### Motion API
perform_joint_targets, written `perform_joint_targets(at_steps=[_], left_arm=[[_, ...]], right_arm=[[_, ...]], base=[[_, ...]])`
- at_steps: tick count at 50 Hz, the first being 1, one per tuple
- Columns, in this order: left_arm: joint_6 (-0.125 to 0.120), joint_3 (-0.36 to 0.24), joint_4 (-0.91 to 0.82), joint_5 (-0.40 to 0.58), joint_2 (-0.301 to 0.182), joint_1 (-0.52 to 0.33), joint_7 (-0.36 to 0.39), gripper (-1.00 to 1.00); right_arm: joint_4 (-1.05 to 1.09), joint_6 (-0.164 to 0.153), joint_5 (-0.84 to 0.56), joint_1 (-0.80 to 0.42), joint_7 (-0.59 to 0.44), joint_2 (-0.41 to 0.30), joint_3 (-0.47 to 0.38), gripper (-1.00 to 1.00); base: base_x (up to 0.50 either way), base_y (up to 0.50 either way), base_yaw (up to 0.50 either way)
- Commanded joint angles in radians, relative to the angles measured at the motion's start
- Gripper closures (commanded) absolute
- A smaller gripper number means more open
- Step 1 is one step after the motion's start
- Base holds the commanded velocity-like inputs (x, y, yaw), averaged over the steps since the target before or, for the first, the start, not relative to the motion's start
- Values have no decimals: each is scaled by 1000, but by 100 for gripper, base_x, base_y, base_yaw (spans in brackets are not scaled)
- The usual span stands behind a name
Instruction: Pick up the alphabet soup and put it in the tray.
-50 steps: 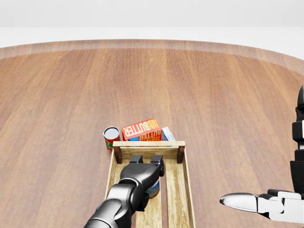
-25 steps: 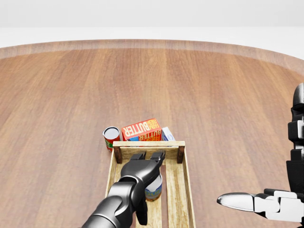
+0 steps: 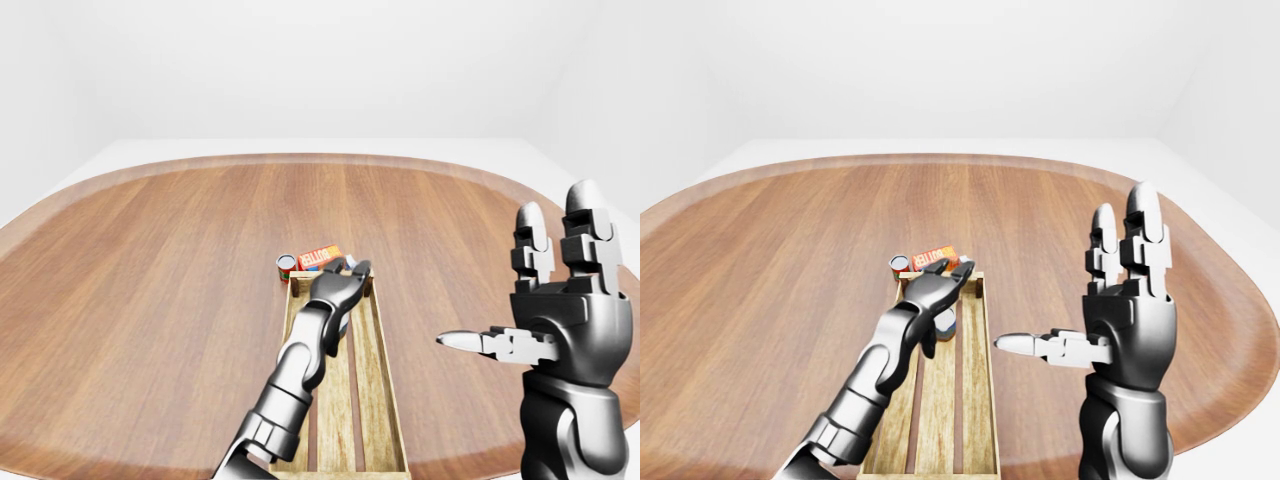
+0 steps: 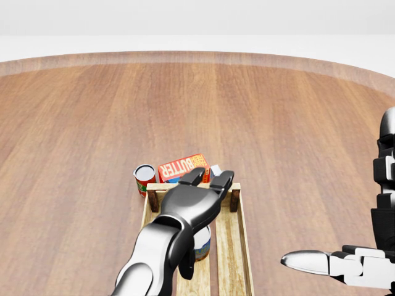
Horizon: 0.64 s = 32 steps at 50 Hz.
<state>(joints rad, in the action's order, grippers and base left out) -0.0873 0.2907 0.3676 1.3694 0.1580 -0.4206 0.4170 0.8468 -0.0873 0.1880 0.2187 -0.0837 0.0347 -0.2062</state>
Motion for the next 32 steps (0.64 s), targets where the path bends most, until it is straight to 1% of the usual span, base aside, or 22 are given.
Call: perform_joint_targets(at_steps=[1,6,9,16,20,22,23,25,27,28,29,30,32], left_arm=[[0,77,-587,168,7,215,281,-100],[0,89,-802,204,11,257,281,-100],[0,80,-870,206,17,259,281,-100],[0,95,-1078,185,18,323,281,-100],[0,81,-1153,143,-22,385,281,-100],[0,56,-1187,125,-43,406,281,-100],[0,28,-1226,101,-61,423,281,-100],[0,-3,-1269,78,-77,438,281,-100],[0,-31,-1317,54,-85,448,281,-100],[0,-64,-1352,30,-97,457,281,-100],[0,-67,-1354,27,-96,458,281,-100],[0,-103,-1381,9,-105,462,281,-100],[0,-143,-1411,-26,-110,466,281,-100]], right_arm=[[11,0,3,3,0,0,-2,-100],[19,0,2,4,0,1,1,-100],[23,0,5,4,0,2,-1,-100],[30,0,3,5,2,4,4,-100],[34,0,7,7,0,3,0,-100],[34,0,9,7,0,4,-2,-100],[33,0,9,7,0,4,-1,-100],[28,0,6,5,0,5,2,-100],[22,0,3,5,2,4,8,-100],[20,0,1,6,2,4,11,-100],[20,0,1,6,3,4,11,-100],[21,0,1,7,2,4,13,-100],[21,0,1,9,3,4,14,-100]], base=[[0,0,0],[0,0,0],[0,0,0],[0,0,0],[0,0,0],[0,0,0],[0,0,0],[0,0,0],[0,0,0],[0,0,0],[0,0,0],[0,0,0],[0,0,0]])
